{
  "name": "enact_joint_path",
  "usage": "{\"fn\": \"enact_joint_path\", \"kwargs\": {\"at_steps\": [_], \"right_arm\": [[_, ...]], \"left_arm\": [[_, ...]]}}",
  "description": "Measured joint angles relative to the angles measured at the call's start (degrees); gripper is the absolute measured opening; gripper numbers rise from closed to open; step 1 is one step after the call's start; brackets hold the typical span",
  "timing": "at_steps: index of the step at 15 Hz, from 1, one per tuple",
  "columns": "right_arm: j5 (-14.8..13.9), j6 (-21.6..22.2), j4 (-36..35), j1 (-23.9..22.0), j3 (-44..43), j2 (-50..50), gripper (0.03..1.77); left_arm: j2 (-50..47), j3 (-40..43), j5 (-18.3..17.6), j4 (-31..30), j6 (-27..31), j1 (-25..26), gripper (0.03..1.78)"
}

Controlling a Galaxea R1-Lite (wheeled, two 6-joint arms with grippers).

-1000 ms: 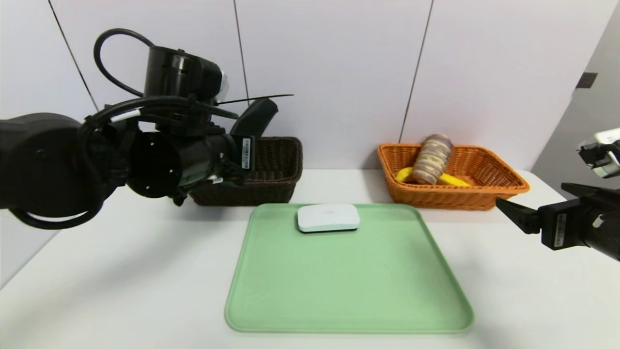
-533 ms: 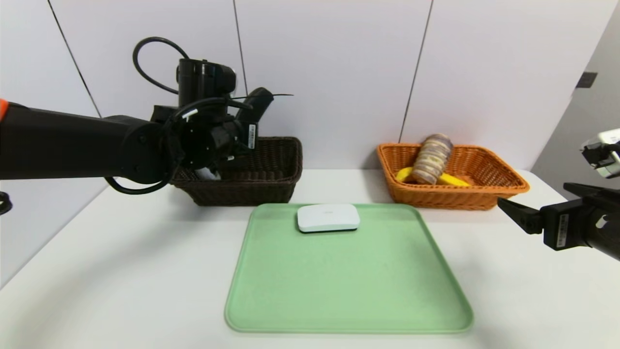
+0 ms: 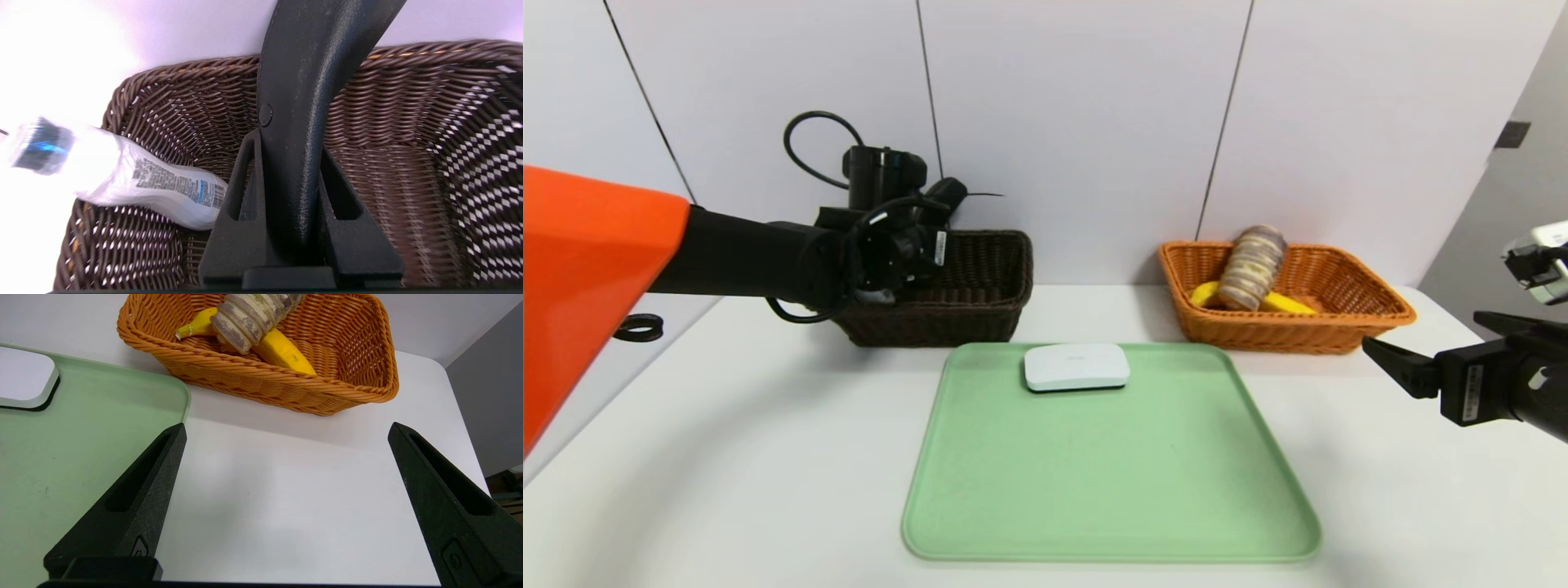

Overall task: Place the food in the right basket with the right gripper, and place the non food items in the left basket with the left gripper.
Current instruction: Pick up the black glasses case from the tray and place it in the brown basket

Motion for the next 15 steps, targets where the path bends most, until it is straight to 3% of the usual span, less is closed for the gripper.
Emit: {"fn": "enact_joint_path", "kwargs": {"at_steps": [5, 13, 14, 15], "right_arm": [[0.0, 0.0, 0.0, 0.0, 0.0, 0.0, 1.71], [0.1, 0.1, 0.0, 0.0, 0.1, 0.2, 1.71], [0.1, 0.1, 0.0, 0.0, 0.1, 0.3, 1.71], [0.1, 0.1, 0.0, 0.0, 0.1, 0.3, 1.71]], "left_arm": [[3.4, -0.1, -0.6, -4.1, 3.9, 2.9, 0.32], [5.6, 0.2, -0.7, -5.0, 4.2, 3.4, 0.31], [5.8, 0.2, -0.6, -5.2, 4.3, 3.5, 0.36], [6.0, 0.2, -0.7, -5.8, 4.4, 3.6, 0.51]]}}
